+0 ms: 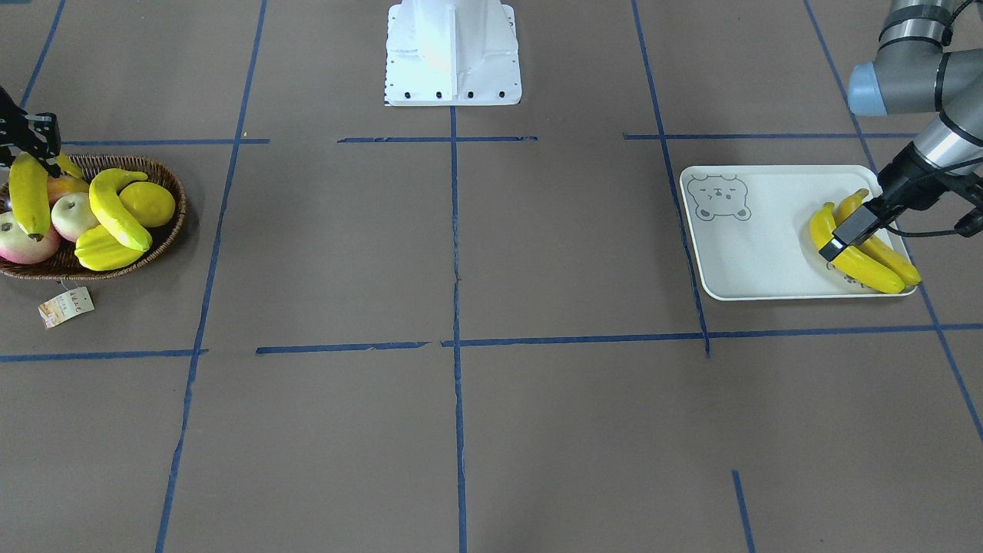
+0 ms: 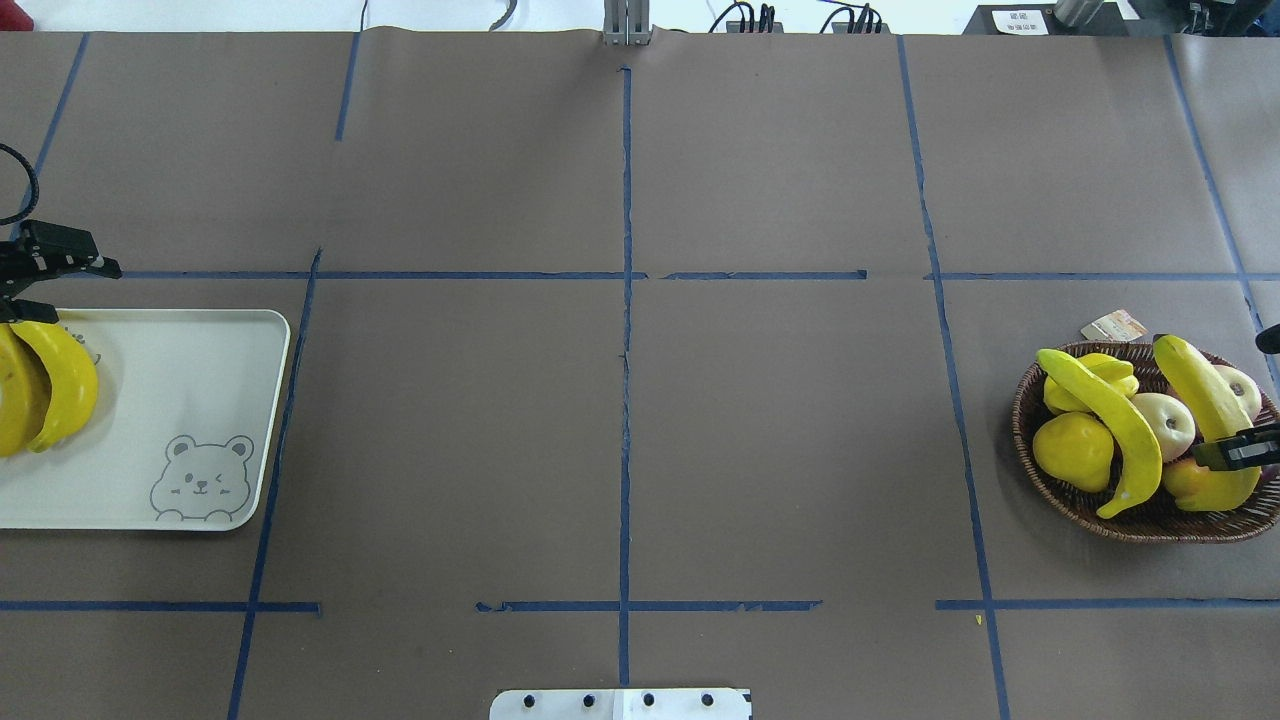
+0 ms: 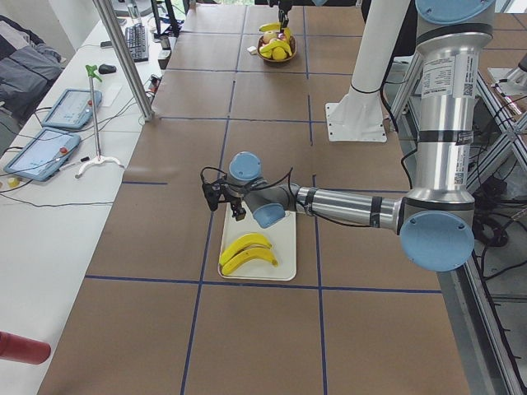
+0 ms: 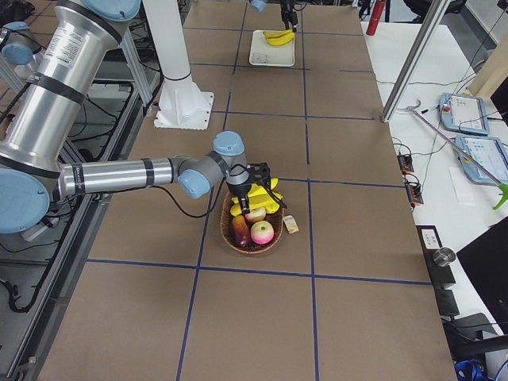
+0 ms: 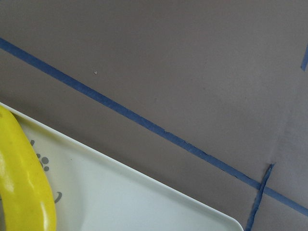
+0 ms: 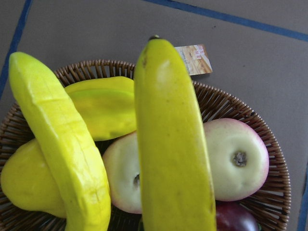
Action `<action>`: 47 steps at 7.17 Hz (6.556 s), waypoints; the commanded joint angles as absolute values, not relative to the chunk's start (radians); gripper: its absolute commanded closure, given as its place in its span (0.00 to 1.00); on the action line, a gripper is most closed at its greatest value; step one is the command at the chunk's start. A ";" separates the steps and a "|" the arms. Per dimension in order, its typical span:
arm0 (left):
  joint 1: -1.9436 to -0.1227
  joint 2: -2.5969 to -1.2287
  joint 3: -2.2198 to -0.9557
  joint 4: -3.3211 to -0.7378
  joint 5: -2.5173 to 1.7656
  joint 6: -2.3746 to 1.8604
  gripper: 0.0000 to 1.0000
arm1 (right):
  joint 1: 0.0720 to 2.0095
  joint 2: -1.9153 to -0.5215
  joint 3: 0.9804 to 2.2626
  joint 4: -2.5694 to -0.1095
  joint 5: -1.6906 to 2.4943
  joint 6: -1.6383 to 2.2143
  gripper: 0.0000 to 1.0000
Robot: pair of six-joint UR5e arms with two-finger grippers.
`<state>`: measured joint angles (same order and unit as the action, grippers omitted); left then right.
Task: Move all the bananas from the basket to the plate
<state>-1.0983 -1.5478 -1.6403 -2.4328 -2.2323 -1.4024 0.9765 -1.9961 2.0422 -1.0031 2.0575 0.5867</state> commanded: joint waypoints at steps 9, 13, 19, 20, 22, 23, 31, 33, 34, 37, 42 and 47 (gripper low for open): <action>-0.975 -1.790 -1.741 -2.444 -2.230 -1.420 0.01 | 0.943 -1.475 2.125 -1.410 2.166 0.763 0.94; -0.882 -1.952 -1.733 -2.441 -2.226 -1.590 0.01 | 0.810 -1.220 1.955 -1.231 2.143 0.917 0.97; -0.707 -2.180 -1.677 -2.421 -2.041 -1.724 0.01 | 0.602 -1.082 1.891 -1.057 1.988 1.189 0.98; -0.695 -2.189 -1.677 -2.421 -2.027 -1.758 0.01 | 0.583 -1.071 1.890 -1.058 1.971 1.195 0.98; -0.652 -2.212 -1.675 -2.415 -1.942 -1.823 0.01 | 0.568 -1.069 1.894 -1.055 1.953 1.221 0.97; -0.638 -2.230 -1.675 -2.396 -1.924 -1.827 0.01 | 0.561 -1.068 1.894 -1.055 1.945 1.230 0.97; -0.574 -2.244 -1.658 -2.381 -1.815 -1.830 0.51 | 0.545 -1.065 1.899 -1.055 1.917 1.233 0.94; -0.574 -2.247 -1.658 -2.381 -1.815 -1.842 0.96 | 0.545 -1.063 1.898 -1.055 1.919 1.232 0.71; -0.574 -2.247 -1.660 -2.381 -1.813 -1.844 1.00 | 0.545 -1.063 1.898 -1.057 1.919 1.236 0.37; -0.578 -2.247 -1.660 -2.379 -1.815 -1.844 1.00 | 0.548 -1.063 1.898 -1.057 1.919 1.266 0.01; -0.616 -2.238 -1.667 -2.104 -1.807 -1.836 1.00 | 0.642 -1.150 1.986 -1.069 2.084 1.258 0.01; -0.765 -2.087 -1.911 -1.541 -1.848 -1.575 1.00 | 0.828 -1.293 2.019 -1.171 2.203 1.168 0.01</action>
